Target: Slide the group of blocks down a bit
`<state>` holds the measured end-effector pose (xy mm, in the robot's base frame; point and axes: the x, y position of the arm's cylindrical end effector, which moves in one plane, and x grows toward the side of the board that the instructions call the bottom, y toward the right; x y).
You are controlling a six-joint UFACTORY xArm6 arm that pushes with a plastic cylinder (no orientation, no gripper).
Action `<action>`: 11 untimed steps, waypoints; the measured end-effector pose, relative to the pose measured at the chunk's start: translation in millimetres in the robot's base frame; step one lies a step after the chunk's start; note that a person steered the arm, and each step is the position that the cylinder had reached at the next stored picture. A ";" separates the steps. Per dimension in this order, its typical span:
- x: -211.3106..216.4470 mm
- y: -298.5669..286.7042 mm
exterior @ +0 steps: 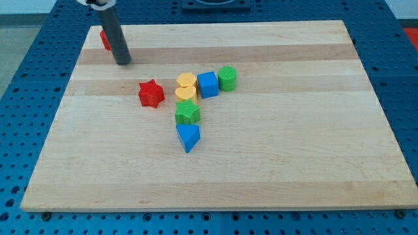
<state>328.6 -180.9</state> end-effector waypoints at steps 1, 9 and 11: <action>30.5 21.0; 58.0 196.0; 93.3 154.1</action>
